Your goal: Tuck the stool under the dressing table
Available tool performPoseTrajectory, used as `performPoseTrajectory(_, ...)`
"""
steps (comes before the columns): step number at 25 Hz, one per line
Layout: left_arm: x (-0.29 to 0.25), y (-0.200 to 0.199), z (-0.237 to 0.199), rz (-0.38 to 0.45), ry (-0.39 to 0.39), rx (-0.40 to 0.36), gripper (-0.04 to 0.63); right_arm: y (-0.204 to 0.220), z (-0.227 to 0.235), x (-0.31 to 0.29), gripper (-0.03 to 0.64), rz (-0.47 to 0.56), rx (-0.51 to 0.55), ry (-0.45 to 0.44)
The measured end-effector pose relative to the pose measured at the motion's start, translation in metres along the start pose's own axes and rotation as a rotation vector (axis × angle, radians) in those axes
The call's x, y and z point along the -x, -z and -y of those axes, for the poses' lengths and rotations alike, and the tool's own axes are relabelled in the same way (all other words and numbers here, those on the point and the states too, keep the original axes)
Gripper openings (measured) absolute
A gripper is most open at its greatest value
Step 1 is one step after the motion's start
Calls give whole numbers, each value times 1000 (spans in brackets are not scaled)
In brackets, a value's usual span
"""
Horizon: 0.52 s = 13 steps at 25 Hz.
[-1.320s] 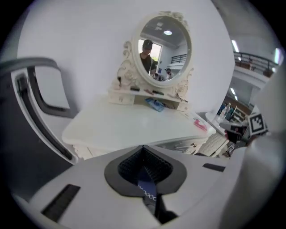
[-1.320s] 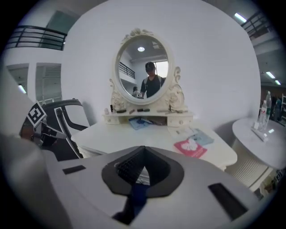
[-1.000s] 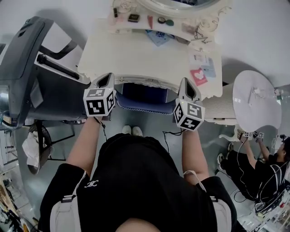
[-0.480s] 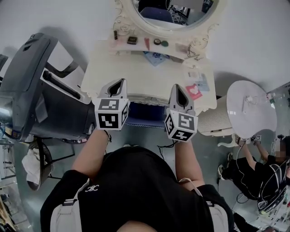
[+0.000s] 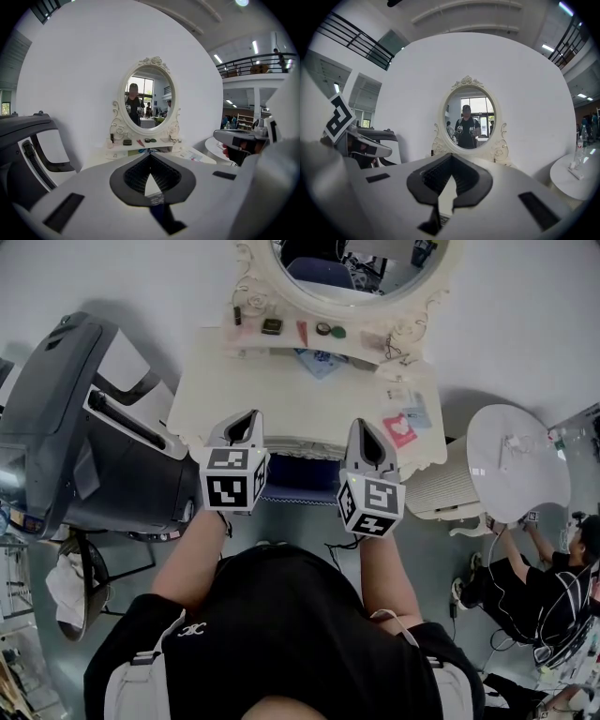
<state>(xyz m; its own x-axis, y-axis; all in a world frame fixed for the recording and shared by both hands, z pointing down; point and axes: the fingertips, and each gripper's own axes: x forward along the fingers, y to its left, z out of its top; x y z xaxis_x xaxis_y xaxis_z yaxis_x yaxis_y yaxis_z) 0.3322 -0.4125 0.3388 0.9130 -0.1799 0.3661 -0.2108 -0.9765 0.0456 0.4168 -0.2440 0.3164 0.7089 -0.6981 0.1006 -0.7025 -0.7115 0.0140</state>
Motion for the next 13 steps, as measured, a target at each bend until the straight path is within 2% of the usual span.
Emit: performPoseTrajectory(13, -4, 9, 0, -26, 9, -3, 5, 7, -7, 0, 8, -26, 12, -21)
